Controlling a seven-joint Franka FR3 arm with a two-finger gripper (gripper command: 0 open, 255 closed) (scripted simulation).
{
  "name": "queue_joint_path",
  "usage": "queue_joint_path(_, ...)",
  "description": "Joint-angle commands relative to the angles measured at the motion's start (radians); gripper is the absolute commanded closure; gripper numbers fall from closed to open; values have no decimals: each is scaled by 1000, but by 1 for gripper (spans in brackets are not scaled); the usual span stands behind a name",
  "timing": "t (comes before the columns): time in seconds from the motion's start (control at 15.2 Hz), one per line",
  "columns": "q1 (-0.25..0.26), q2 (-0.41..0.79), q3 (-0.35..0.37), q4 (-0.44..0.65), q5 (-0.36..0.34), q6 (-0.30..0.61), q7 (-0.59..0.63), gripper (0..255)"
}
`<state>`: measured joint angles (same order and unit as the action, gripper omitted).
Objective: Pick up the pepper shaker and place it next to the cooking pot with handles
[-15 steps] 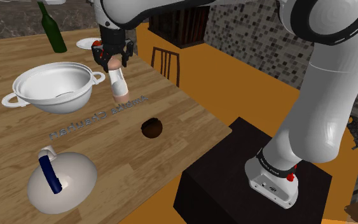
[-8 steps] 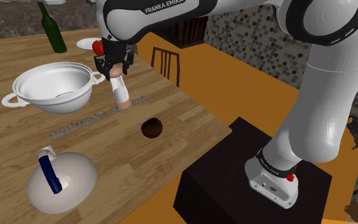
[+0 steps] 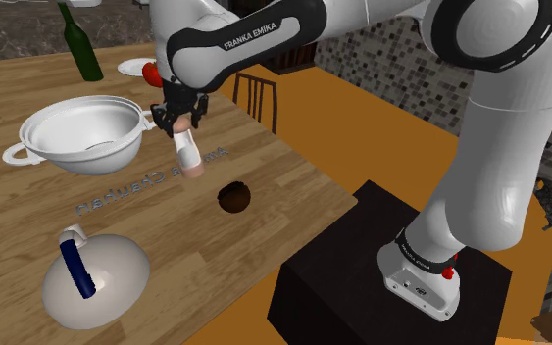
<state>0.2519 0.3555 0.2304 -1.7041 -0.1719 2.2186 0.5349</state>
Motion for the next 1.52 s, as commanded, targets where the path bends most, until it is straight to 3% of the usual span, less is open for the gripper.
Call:
queue_joint_path(0.0, 1, 8, -2, -16, -4, 25, 4, 255)
queue_joint_path(0.4, 4, 45, -9, -55, -21, 99, 19, 255)
queue_joint_path(0.92, 4, 45, -9, -55, -21, 99, 19, 255)
queue_joint_path(0.99, 4, 45, -9, -55, -21, 99, 19, 0)
queue_joint_path(1.32, 4, 45, -9, -55, -21, 99, 19, 0)
queue_joint_path(1.45, 0, 3, -2, -48, -7, 51, 10, 0)
